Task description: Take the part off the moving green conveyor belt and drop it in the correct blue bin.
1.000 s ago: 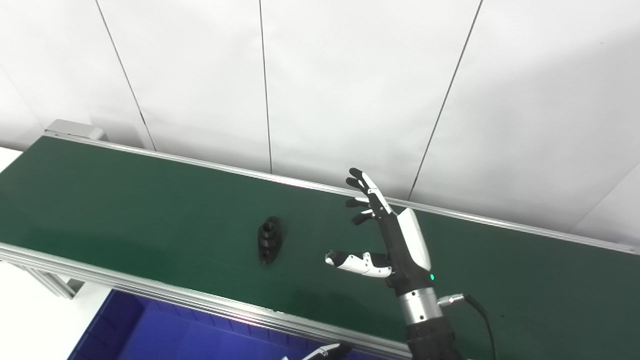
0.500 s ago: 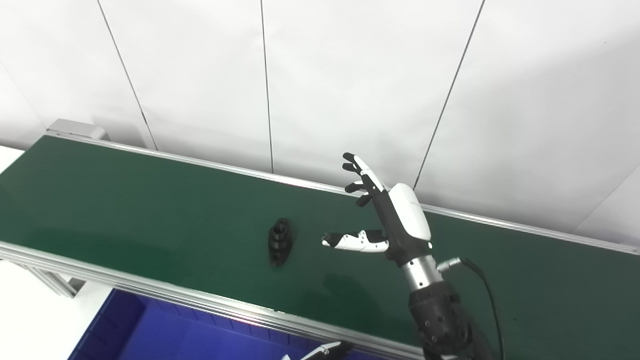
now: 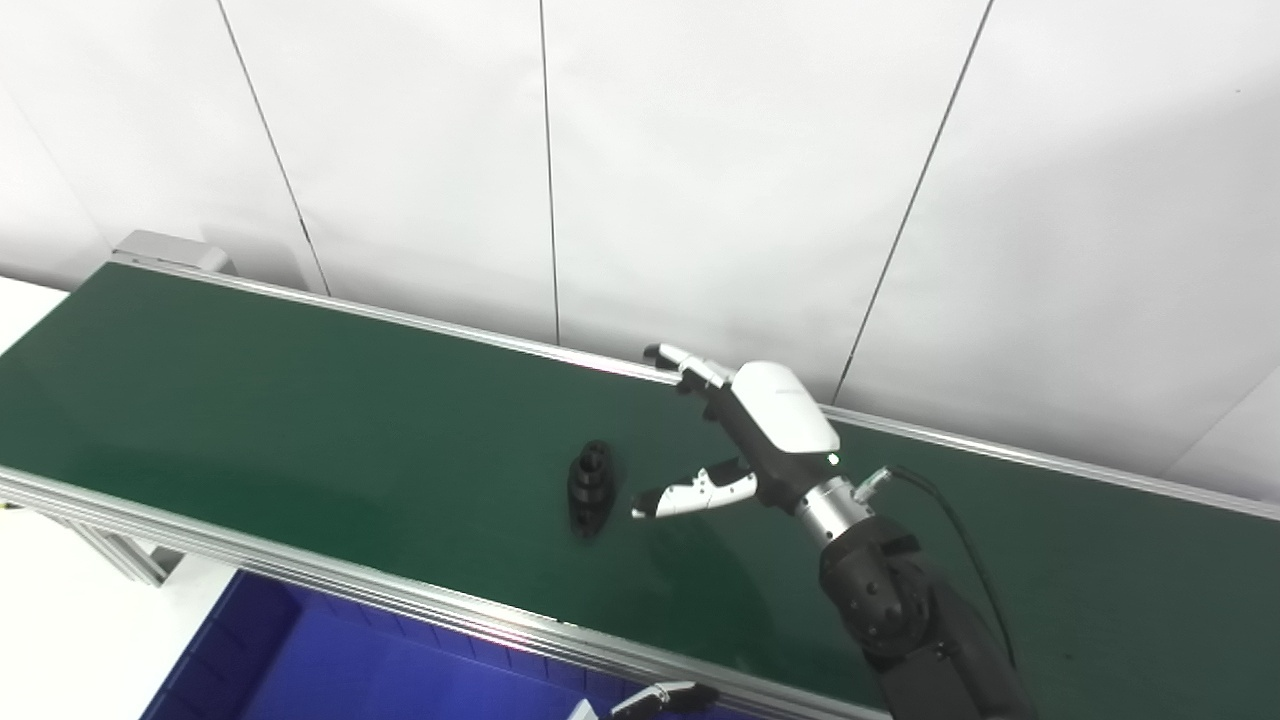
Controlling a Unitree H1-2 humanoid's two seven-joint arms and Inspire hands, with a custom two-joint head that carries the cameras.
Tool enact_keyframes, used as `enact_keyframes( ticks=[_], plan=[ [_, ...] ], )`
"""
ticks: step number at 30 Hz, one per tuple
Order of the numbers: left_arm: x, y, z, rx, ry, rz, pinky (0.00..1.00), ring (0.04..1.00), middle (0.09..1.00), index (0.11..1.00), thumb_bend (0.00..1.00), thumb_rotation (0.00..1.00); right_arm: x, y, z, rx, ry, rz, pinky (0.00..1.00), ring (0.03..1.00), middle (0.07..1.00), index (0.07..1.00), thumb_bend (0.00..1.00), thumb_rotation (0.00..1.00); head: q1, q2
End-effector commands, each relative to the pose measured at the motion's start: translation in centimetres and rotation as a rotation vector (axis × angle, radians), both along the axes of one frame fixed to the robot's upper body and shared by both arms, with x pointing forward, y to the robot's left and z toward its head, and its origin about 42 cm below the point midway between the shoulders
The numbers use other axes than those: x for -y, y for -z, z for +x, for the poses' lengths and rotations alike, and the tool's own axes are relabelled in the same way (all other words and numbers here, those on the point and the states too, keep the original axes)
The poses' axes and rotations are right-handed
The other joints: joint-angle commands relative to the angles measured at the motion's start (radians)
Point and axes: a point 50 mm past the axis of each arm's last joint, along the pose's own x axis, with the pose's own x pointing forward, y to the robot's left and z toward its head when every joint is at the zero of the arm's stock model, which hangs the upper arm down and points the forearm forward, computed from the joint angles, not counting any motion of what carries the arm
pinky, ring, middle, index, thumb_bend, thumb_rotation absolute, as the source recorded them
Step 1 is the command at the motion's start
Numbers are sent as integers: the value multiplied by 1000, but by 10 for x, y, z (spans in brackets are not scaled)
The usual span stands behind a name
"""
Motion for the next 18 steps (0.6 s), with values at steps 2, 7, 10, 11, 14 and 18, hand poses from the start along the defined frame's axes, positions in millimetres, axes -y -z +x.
enact_keyframes(
  ticks=[2, 7, 10, 11, 14, 18],
  plan=[
    [35, -1, -5, -12, 47, -61, 786, 825, 829, 818, 1000, 939, -11, -15, 12, 71, -12, -40, 560, 762, 860, 887, 1000, 750, 2, 3],
    [37, -1, -5, -11, 48, -61, 779, 829, 833, 819, 1000, 943, -12, -4, 16, 152, -23, -186, 724, 798, 866, 882, 1000, 804, 8, 4],
    [38, -1, -5, -10, 51, -61, 777, 830, 834, 822, 1000, 948, -14, -1, 17, 203, -24, -256, 867, 830, 863, 873, 1000, 836, 10, 4],
    [38, -2, -5, -10, 52, -62, 777, 831, 835, 823, 1000, 947, -15, 0, 17, 209, -22, -268, 908, 843, 863, 873, 1000, 845, 12, 6],
    [39, -3, -5, -9, 53, -65, 781, 831, 835, 821, 1000, 937, -15, 1, 17, 223, -18, -283, 992, 879, 864, 871, 1000, 865, 13, 8],
    [39, -3, -6, -12, 50, -70, 773, 831, 834, 820, 1000, 928, -14, 5, 20, 248, -7, -306, 1000, 913, 865, 867, 1000, 889, 14, 7]
  ],
)
